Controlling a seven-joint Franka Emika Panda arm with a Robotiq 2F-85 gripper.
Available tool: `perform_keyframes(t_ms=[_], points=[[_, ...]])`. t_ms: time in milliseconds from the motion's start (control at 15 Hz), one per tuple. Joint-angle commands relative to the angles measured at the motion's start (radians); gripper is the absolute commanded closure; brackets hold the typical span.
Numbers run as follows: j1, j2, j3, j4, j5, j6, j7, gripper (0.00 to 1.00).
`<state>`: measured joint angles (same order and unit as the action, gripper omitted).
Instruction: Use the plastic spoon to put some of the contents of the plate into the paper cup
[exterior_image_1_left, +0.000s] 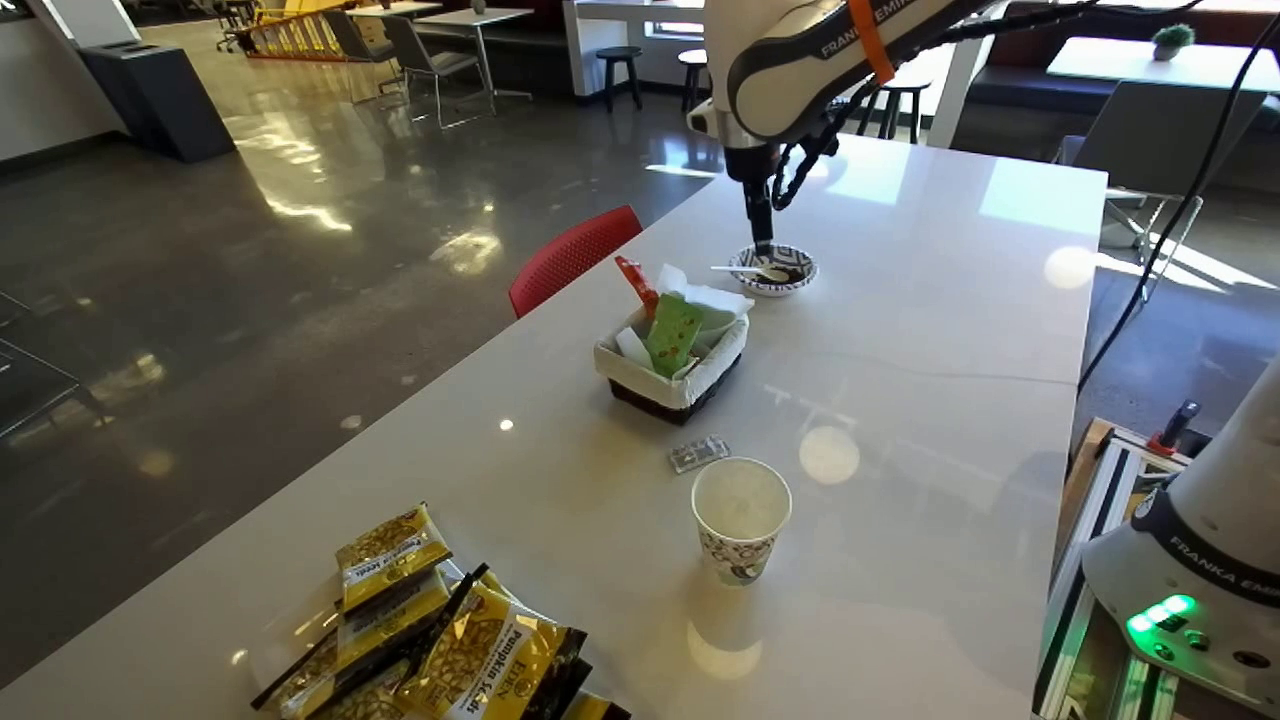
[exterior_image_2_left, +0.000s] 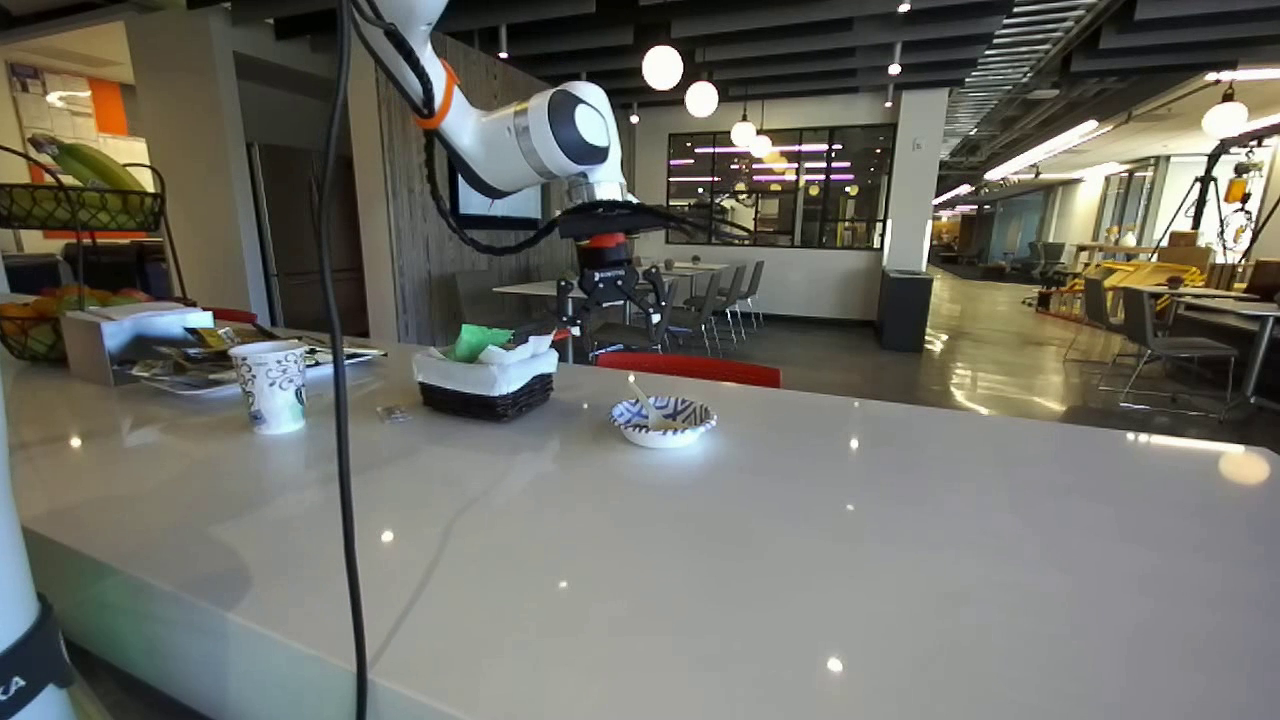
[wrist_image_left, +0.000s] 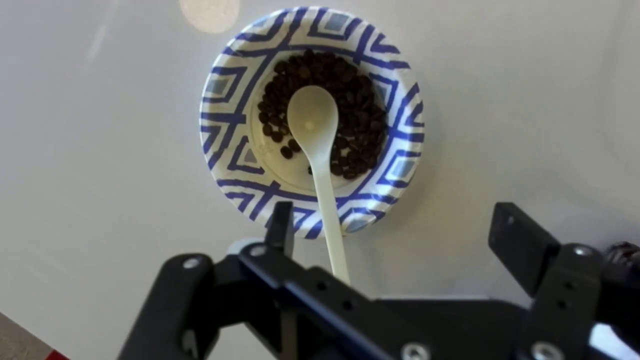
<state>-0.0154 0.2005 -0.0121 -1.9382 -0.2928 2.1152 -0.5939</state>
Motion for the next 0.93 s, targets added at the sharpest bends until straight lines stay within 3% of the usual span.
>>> perform_keyframes(t_ms=[0,200,467,533,667,867], points=[[-0.023,0.066,-0.006,0.023,-0.041,0.043,-0.012,0.00],[-0.030,0.102,-0.010,0.028,-0.070,0.112,0.001,0.02],[-0.037,0.140,-0.008,0.039,-0.079,0.176,-0.010,0.37],[-0.039,0.145,-0.006,0.042,-0.073,0.177,-0.014,0.41],[-0.041,0.153,-0.005,0.047,-0.067,0.175,-0.018,0.45],[-0.043,0.153,-0.002,0.050,-0.057,0.157,-0.028,0.41]])
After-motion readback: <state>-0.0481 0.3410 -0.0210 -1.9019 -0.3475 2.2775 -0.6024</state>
